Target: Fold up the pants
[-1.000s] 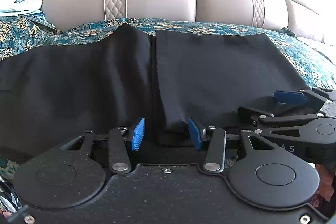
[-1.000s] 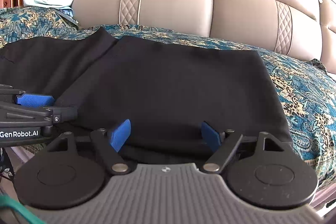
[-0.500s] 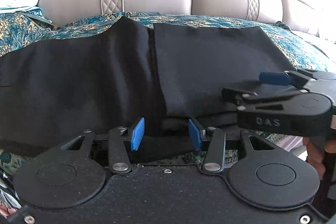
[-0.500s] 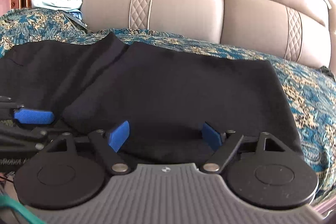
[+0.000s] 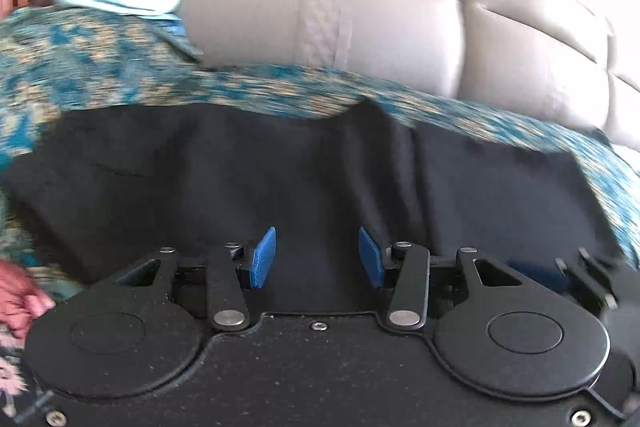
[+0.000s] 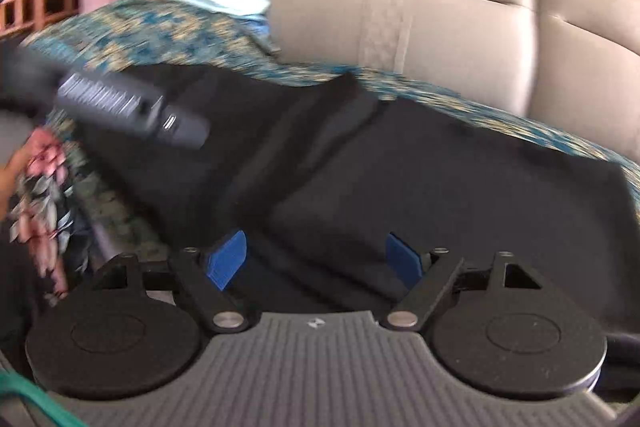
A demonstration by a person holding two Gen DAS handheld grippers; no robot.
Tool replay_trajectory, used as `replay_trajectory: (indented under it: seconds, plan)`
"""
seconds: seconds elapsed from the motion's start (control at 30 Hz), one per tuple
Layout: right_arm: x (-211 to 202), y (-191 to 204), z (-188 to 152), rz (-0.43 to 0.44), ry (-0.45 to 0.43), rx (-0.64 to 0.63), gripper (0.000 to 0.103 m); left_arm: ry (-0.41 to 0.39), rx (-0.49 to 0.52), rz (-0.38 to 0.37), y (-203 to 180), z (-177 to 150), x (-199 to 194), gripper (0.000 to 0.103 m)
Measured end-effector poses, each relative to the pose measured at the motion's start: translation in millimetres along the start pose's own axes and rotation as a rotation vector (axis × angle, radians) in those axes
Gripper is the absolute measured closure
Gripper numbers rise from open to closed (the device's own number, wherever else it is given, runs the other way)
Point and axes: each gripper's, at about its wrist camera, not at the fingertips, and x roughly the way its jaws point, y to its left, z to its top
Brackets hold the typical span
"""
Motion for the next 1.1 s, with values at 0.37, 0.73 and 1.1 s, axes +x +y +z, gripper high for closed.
replay_trajectory:
  seconds: [0.37,0.73,1.1]
  plan:
    - [6.4,13.7,7.9,-0.033,-0.072,0.018,0.089,-0.019,-0.227,0.277,83.9,6.9,-3.1,0.043]
    - [14.9,23.8,9.4,0.043,-0.053,0.014,0.086,-0.037,-0.364,0.386,125.2,-0.9,1.0,0.027]
    - [17.6,29.6,6.8,0.069,-0.044,-0.027,0.072,-0.039,-0.491,0.324,164.6,2.7,21.2,0.028]
